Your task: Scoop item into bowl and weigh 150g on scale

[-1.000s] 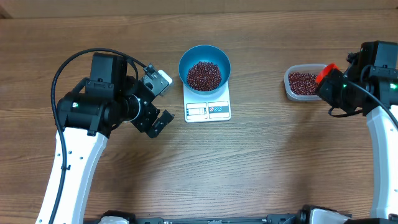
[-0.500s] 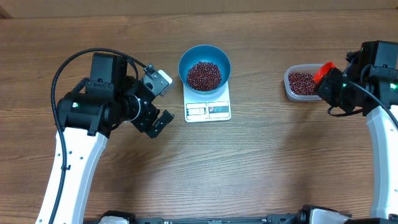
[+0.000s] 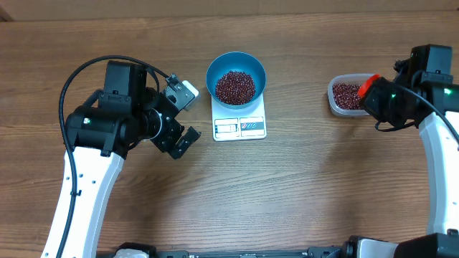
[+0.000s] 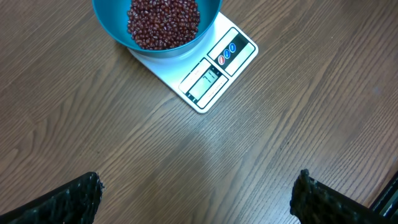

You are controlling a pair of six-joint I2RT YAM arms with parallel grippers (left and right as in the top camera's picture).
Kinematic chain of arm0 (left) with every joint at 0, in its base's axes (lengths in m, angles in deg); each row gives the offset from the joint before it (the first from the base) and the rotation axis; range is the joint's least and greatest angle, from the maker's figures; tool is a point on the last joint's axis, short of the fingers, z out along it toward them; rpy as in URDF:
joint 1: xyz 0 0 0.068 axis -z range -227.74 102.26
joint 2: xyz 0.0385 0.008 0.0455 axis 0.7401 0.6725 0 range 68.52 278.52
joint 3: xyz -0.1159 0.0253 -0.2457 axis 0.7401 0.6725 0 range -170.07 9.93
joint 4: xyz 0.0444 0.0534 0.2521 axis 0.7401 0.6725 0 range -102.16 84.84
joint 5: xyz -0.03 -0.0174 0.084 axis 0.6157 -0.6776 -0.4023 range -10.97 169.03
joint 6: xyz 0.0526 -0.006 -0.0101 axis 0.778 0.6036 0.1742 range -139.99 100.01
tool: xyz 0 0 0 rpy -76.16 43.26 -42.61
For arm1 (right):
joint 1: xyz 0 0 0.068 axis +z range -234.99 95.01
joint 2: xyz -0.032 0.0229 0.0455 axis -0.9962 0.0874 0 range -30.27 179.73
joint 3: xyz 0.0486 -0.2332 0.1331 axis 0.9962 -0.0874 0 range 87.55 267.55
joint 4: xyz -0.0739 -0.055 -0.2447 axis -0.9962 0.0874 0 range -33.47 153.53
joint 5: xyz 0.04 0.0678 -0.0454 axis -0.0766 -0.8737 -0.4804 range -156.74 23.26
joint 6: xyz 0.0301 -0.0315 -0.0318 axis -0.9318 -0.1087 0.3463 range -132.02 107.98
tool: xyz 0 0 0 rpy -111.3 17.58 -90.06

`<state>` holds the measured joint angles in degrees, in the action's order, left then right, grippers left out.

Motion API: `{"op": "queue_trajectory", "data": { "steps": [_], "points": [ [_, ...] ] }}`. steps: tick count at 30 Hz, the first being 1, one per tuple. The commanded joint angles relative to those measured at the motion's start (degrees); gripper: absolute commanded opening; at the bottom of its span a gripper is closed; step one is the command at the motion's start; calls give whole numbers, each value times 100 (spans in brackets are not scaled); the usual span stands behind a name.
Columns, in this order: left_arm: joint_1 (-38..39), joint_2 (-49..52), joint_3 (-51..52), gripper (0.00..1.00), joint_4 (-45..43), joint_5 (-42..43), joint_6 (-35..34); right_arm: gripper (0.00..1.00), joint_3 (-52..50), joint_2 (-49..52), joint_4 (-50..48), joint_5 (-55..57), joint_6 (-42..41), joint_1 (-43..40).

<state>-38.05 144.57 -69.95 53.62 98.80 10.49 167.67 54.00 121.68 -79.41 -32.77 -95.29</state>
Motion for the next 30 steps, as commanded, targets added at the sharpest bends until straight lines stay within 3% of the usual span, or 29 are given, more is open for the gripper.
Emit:
{"op": "queue_trajectory", "data": {
  "steps": [1, 30],
  "points": [
    [-31, 44, -92, 100, 0, 103, 129, 4, -20, 98, -61, -46, 72, -4],
    [-31, 44, -92, 100, 0, 101, 129, 4, -20, 98, -94, -28, 282, -4]
  ]
}}
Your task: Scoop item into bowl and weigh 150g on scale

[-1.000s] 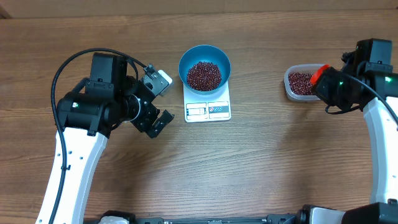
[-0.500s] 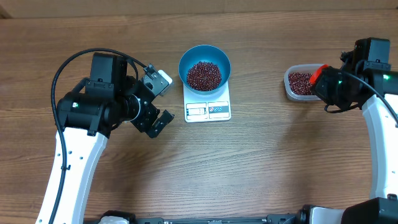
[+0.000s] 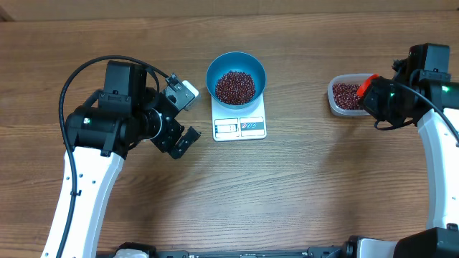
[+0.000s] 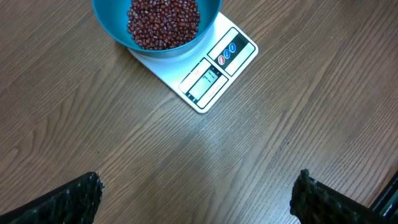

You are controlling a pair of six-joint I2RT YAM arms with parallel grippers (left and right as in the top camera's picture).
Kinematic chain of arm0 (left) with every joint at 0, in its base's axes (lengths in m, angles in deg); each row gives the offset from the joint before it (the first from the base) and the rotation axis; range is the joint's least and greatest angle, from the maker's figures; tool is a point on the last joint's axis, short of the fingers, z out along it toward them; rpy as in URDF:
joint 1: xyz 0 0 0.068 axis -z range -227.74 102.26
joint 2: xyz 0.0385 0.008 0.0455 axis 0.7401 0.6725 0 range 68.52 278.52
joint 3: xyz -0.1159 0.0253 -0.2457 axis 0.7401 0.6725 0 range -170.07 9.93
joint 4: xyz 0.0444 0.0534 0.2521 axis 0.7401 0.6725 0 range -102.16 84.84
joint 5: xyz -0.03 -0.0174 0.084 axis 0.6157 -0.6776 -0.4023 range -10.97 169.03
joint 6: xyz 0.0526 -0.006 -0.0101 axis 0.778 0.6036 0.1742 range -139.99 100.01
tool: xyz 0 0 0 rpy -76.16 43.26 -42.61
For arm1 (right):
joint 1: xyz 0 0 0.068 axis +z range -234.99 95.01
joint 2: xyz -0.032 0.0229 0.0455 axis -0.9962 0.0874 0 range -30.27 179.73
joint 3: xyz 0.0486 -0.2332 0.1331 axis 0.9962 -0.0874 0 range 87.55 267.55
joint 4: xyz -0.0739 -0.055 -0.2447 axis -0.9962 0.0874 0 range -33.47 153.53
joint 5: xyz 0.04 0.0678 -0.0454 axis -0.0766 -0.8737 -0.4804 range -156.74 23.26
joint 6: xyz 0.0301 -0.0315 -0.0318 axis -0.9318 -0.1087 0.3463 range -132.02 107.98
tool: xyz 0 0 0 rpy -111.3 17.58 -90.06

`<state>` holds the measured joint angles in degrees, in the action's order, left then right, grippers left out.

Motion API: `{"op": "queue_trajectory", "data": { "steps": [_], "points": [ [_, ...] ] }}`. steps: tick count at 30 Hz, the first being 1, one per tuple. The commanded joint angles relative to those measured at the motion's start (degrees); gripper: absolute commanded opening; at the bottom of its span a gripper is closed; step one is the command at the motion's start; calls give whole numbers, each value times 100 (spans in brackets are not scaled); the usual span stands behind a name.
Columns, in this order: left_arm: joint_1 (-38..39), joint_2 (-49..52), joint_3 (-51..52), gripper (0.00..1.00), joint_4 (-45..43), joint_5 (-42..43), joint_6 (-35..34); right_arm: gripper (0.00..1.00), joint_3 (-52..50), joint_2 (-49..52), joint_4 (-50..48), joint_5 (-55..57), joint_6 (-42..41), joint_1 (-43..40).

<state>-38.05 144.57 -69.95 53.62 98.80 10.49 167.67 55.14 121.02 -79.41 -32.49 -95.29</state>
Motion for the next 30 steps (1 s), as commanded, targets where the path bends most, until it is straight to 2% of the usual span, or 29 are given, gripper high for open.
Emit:
{"op": "queue_trajectory", "data": {
  "steps": [1, 7, 15, 20, 30],
  "points": [
    [-31, 44, -92, 100, 0, 101, 129, 4, -20, -15, -24, -28, 363, -4],
    [-11, 46, -92, 100, 0, 103, 129, 4, -20, -15, 199, 98, 1215, -7],
    [-9, 50, -92, 100, 0, 96, 129, 4, -20, -15, 157, 424, 1405, -4],
    [11, 52, -92, 100, 0, 98, 129, 4, -20, -13, -175, 426, 2124, -4],
    [7, 55, -92, 100, 0, 81, 129, 4, -24, 232, -210, 632, 2669, -4]
  ]
}}
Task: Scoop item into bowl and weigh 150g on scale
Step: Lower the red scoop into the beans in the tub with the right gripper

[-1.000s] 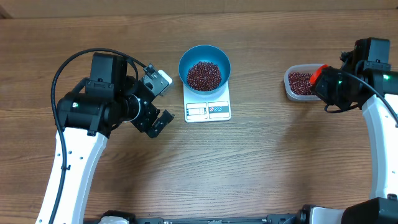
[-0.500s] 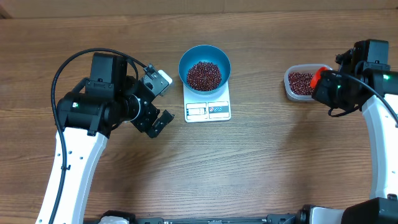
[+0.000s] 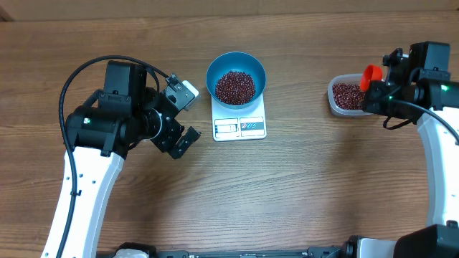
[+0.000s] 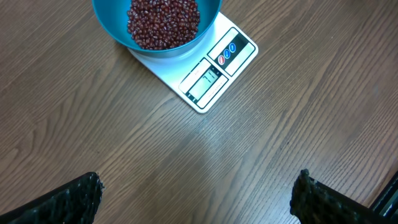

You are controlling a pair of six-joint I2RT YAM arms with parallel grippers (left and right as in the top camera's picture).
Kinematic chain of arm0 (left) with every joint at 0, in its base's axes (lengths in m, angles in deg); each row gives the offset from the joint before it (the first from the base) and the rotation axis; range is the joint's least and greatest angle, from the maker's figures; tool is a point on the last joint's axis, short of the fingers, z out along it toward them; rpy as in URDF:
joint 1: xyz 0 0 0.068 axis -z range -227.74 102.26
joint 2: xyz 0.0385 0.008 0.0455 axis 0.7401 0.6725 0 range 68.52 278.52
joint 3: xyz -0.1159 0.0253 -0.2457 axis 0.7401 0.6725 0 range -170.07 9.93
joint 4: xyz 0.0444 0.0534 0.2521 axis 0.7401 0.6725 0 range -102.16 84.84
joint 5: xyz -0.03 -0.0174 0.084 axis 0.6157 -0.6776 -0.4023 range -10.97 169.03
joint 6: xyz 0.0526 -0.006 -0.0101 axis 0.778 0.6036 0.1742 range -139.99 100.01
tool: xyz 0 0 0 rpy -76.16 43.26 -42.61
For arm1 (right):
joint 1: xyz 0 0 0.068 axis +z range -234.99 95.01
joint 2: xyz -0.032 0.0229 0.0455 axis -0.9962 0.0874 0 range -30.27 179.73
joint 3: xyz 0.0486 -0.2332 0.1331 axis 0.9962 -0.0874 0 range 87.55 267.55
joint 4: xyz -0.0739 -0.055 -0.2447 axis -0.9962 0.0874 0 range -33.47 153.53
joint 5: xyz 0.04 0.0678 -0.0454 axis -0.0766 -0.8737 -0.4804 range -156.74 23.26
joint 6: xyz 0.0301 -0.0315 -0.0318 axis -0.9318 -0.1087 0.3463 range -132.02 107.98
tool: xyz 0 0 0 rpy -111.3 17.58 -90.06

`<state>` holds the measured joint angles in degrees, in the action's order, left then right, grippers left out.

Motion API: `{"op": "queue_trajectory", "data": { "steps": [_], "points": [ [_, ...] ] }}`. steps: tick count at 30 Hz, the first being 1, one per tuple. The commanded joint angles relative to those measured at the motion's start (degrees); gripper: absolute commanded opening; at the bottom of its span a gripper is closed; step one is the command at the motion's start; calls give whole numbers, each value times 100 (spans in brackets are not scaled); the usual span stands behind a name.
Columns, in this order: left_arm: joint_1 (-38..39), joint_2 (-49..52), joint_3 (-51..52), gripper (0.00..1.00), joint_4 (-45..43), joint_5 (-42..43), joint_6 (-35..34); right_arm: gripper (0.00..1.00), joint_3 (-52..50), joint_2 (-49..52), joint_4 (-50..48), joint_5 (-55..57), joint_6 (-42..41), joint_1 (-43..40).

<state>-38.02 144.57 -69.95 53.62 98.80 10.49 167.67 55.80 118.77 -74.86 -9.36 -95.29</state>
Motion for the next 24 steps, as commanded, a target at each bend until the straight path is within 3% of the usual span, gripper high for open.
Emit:
{"op": "queue_trajectory", "data": {
  "steps": [1, 10, 20, 24],
  "points": [
    [4, 55, -92, 100, 0, 81, 127, 4, -24, 219, 17, 238, 345, -4],
    [7, 57, -92, 100, 0, 81, 127, 4, 166, 605, 387, 426, 280, -7],
    [7, 57, -92, 100, 0, 81, 129, 4, 1585, 1294, 1547, 599, 168, -4],
    [4, 57, -92, 100, 0, 81, 129, 4, 1703, 1716, 1635, 1034, 170, -4]
  ]
}}
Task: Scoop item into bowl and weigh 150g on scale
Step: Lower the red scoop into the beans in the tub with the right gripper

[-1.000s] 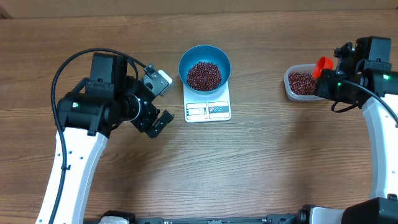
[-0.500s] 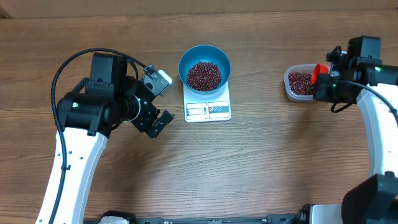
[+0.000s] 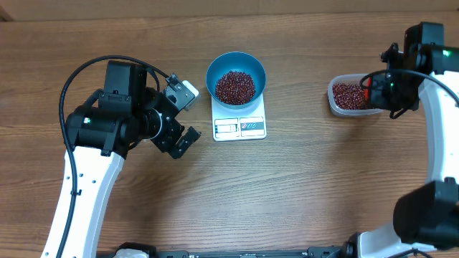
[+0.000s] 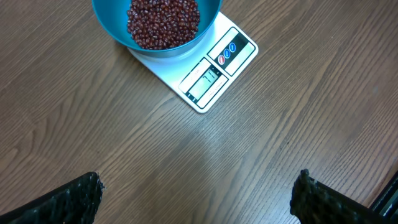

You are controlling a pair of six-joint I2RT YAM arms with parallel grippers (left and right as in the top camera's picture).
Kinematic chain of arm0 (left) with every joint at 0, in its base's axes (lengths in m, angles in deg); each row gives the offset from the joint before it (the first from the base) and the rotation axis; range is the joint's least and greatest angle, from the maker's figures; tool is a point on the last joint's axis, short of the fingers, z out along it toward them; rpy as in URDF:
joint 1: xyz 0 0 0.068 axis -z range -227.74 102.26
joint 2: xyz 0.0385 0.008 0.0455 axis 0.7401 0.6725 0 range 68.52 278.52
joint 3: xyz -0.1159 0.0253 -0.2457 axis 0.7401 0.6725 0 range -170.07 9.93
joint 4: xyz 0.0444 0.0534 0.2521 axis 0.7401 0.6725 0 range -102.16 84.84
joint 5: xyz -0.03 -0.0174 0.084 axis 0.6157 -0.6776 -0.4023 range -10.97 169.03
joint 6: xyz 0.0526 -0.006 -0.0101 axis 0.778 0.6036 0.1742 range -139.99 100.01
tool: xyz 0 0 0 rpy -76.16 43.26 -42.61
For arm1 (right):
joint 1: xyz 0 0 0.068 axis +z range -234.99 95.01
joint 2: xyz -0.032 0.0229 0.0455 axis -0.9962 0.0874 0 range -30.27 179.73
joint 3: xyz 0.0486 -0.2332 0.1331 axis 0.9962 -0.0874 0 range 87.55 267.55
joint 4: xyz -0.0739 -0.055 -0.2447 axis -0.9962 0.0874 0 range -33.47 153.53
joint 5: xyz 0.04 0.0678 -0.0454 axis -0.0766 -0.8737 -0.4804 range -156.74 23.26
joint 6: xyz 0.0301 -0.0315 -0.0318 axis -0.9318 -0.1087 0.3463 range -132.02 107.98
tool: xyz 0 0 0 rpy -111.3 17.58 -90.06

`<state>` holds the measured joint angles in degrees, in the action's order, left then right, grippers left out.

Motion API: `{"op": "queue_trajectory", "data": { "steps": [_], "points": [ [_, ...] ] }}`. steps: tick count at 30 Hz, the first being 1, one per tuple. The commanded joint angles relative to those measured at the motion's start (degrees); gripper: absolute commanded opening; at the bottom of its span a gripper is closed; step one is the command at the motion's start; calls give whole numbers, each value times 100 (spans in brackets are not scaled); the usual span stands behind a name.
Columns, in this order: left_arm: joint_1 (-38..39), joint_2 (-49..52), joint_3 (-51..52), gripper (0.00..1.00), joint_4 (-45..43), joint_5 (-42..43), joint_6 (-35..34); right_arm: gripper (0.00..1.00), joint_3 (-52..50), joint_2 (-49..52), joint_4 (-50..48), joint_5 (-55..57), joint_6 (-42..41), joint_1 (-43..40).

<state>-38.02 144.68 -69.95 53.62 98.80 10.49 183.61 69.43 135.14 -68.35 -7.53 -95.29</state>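
Observation:
A blue bowl [image 3: 236, 77] heaped with red beans stands on the white scale [image 3: 240, 126]; the left wrist view shows the bowl [image 4: 158, 22] and the scale [image 4: 214, 74] too. My left gripper [image 3: 191, 115] hangs open left of the scale, its fingers [image 4: 68, 202] wide apart over bare wood. At the far right a clear tub [image 3: 347, 95] holds more beans. My right gripper [image 3: 379, 87] is at the tub's right rim, shut on a red scoop [image 3: 365, 83]. Only a sliver of that scoop shows beside the wrist.
The wooden table [image 3: 301, 186] stretches between the scale and the tub. A black cable [image 3: 93, 68] loops over my left arm. The right arm runs down the table's right edge.
The right wrist has shifted toward the back of the table and turned. The red scoop, plainly seen above the tub's right rim before, is now mostly hidden by the wrist. My left arm is unchanged.
At first the right gripper held the red scoop at the tub's right rim, and it was the same a second later. Then the scoop stood further back over the rim. Now the wrist covers most of it. Bowl, scale and left arm stayed put.

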Motion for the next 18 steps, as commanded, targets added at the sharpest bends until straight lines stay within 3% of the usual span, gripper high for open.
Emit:
{"op": "queue_trajectory", "data": {
  "steps": [1, 18],
  "points": [
    [4, 46, -92, 100, 0, 81, 129, 4, 109, 444, -15, 413, -13, -4],
    [7, 46, -92, 100, 0, 81, 129, 4, 85, 1209, -435, 612, 179, -4]
  ]
}}
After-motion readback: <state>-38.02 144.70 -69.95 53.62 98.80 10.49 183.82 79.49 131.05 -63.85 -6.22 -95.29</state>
